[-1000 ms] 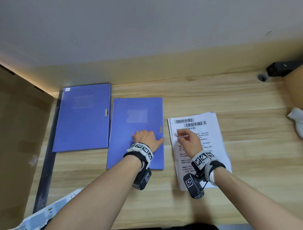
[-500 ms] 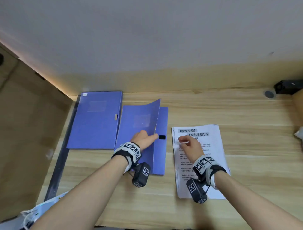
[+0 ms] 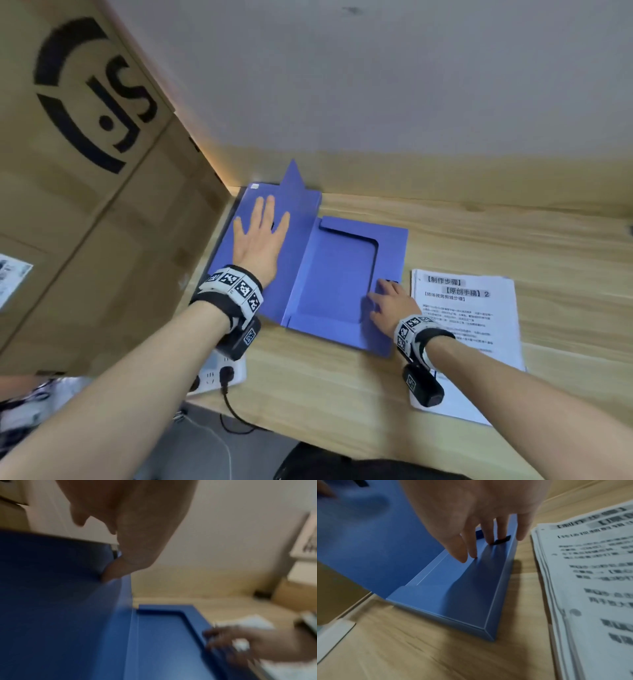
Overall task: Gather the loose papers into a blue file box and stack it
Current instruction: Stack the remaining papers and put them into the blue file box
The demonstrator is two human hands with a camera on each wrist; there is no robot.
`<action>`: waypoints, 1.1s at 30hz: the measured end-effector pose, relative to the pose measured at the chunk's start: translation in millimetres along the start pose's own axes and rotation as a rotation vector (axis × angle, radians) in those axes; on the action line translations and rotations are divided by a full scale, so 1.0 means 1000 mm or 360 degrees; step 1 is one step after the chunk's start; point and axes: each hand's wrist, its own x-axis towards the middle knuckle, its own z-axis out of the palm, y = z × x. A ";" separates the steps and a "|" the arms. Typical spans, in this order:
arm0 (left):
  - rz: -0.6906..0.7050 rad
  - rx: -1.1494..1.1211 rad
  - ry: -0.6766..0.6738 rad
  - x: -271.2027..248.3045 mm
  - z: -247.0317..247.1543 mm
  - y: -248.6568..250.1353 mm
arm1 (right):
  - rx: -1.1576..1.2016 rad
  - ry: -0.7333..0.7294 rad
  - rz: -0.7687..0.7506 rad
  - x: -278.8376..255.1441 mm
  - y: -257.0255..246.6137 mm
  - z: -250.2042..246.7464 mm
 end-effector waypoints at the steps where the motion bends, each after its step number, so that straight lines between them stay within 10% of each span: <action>1: 0.0050 0.0248 -0.0053 -0.002 0.008 0.001 | -0.0019 0.0011 0.0029 0.000 -0.002 0.000; 5: 0.0088 0.0516 -0.0389 -0.003 0.049 0.006 | -0.0109 0.0048 0.0060 0.002 0.006 -0.001; 19: 0.0101 -0.0287 -0.0857 0.020 0.118 0.062 | -0.0067 0.0185 0.0232 -0.034 0.071 -0.009; 27: 0.0163 -0.0473 -0.0770 0.025 0.112 0.115 | 0.0336 0.0303 0.0288 -0.051 0.101 -0.009; 33: 0.0684 -0.0910 -0.0456 0.015 0.069 0.205 | 0.0618 0.0730 0.0709 -0.094 0.163 -0.013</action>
